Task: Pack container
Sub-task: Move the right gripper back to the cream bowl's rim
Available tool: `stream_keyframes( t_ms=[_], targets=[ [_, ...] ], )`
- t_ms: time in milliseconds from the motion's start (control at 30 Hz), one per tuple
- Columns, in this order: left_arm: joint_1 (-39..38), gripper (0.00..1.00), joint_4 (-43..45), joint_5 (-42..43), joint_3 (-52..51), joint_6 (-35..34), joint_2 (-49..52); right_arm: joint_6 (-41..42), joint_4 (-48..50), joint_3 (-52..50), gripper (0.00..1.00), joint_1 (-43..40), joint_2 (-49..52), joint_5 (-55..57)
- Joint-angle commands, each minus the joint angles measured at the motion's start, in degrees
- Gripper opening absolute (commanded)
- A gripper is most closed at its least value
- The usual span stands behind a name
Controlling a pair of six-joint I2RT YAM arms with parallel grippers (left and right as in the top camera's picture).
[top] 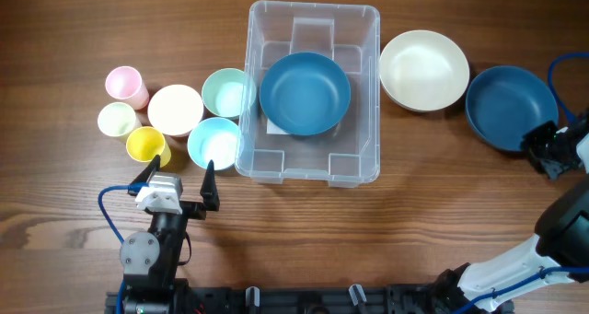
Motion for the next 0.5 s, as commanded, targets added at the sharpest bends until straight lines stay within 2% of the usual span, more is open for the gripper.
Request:
stream_keyframes(
  t_ms=[0,33,233,467],
  targets=[
    [-0.15,1.0,0.11,0.04,-0.59,0.48,-0.02,-0.22,0.96,-0.46,0.07,0.09,0.59,-2.95],
    [-0.15,1.0,0.11,0.07,-0.59,0.48,-0.02,-0.22,1.14,-0.46,0.04,0.09,0.57,-3.8],
    [-0.15,1.0,0.11,0.07,-0.59,0.48,-0.02,-0.37,1.22,-0.24,0.04,-0.13,-1.18,-4.98],
    [-0.15,1.0,0.11,0.04,-0.59,0.48,-0.02,-0.28,0.24,0.63,0.04,-0.22,-13.99,-3.48]
  ],
)
